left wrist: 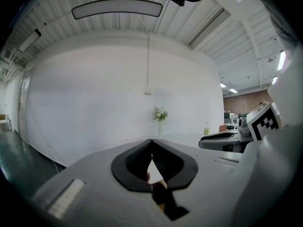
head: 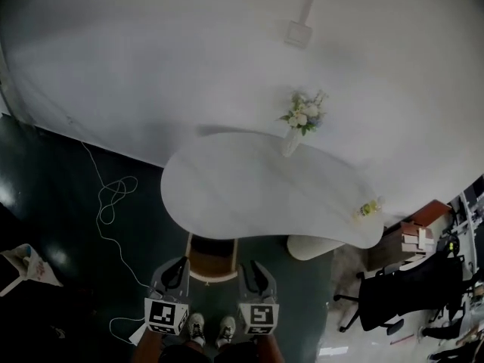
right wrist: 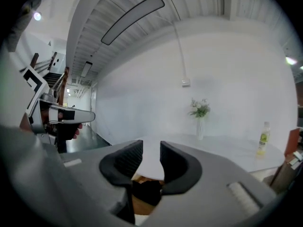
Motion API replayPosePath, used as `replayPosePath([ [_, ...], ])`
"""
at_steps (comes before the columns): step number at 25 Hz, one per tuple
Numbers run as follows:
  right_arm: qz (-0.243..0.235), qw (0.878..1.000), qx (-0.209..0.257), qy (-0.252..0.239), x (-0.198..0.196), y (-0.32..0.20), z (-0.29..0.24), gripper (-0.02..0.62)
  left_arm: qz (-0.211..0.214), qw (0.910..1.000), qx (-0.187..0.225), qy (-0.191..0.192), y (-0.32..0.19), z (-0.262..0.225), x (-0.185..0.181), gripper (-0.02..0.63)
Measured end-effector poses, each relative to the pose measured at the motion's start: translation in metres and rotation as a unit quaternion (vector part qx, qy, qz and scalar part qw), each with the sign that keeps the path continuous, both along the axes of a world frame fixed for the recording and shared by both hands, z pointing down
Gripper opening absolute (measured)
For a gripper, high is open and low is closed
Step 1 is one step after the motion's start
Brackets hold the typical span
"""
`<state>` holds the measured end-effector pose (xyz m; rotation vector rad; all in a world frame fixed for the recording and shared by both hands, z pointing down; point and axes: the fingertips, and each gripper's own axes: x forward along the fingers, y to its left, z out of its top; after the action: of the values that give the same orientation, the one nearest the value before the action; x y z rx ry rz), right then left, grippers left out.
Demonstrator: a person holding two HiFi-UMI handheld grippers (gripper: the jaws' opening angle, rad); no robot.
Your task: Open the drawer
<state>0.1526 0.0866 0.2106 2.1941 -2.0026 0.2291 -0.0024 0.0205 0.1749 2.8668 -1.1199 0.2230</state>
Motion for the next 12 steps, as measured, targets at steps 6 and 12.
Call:
replayPosePath([
  [6, 0.021, 0.999, 0.021, 0.013, 0.034, 0.027, -0.052, 0.118, 0.001, 0.9999, 0.011, 0.013, 0.01, -0.043, 0.012, 0.011],
  [12, 0.05, 0.998, 0.017, 0.02, 0.058, 0.066, -0.064, 0.1, 0.017, 0.9996, 0.022, 0.008, 0.026, -0.063, 0.024, 0.011],
])
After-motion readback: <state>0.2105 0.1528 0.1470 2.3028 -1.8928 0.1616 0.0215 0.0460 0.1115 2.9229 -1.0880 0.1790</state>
